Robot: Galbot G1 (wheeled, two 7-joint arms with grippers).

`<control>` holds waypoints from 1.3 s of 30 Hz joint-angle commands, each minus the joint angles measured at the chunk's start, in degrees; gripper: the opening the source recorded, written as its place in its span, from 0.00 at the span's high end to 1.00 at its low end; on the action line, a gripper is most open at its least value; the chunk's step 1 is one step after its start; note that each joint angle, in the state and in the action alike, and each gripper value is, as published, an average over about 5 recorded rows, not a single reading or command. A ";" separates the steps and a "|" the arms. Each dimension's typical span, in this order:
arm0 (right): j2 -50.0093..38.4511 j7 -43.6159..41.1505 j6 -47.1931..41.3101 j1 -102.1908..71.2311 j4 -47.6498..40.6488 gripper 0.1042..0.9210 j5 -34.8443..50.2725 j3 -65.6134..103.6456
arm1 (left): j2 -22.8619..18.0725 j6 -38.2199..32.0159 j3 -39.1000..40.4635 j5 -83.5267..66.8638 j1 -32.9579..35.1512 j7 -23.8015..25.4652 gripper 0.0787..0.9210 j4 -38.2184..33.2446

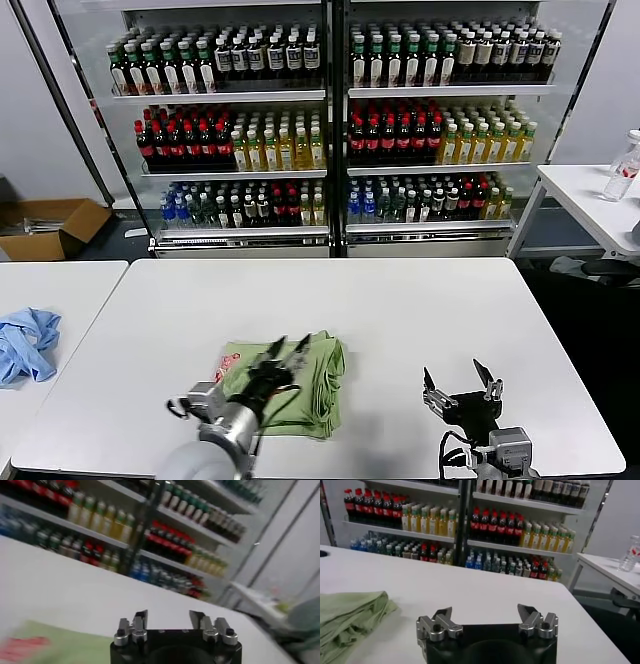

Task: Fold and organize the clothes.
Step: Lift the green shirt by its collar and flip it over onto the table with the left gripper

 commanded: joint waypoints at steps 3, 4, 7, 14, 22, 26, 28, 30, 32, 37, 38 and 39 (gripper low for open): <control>-0.20 -0.05 0.08 0.14 -0.31 0.12 -0.08 -0.45 | 7.33 6.09 -19.24 10.05 5.69 0.54 0.29 7.43; -0.23 -0.05 0.09 0.12 -0.33 0.12 -0.09 -0.44 | 6.89 6.24 -18.62 10.27 5.57 0.52 0.26 7.86; -0.24 -0.01 0.18 0.00 -0.51 0.12 -0.13 -0.34 | 5.68 6.22 -15.88 11.10 4.96 0.93 0.17 9.16; 0.42 -0.02 0.39 -0.64 -0.55 0.12 -0.73 -0.84 | 3.83 5.34 -10.34 9.19 4.54 3.21 0.12 9.48; 0.64 0.00 0.51 -1.11 -0.35 0.12 -0.99 -0.59 | 3.69 4.09 -8.90 5.31 3.83 3.32 0.14 10.46; 0.82 -0.01 0.53 -1.04 -0.33 0.12 -1.17 -0.91 | 3.59 4.08 -8.22 4.29 4.49 3.14 0.27 10.01; 0.86 0.00 0.53 -1.01 -0.30 0.12 -1.28 -1.06 | 3.33 3.98 -8.08 4.14 4.51 3.11 0.33 10.01; 0.87 0.00 0.55 -1.03 -0.29 0.12 -1.37 -1.10 | 3.13 3.88 -8.05 3.96 4.46 3.15 0.40 9.93; 0.87 0.01 0.58 -1.11 -0.26 0.12 -1.44 -1.06 | 2.99 3.69 -7.98 3.88 4.37 3.28 0.47 9.82; 0.79 0.03 0.59 -1.14 -0.07 0.12 -1.54 -1.05 | 3.00 3.10 -8.25 4.28 3.82 3.82 0.64 9.28; 0.75 0.03 0.59 -1.12 -0.02 0.12 -1.55 -1.03 | 3.26 2.98 -8.72 3.99 3.67 3.85 0.68 8.66; 0.71 0.03 0.59 -1.11 0.03 0.12 -1.55 -0.97 | 3.72 2.87 -9.51 3.22 3.54 3.85 0.71 7.70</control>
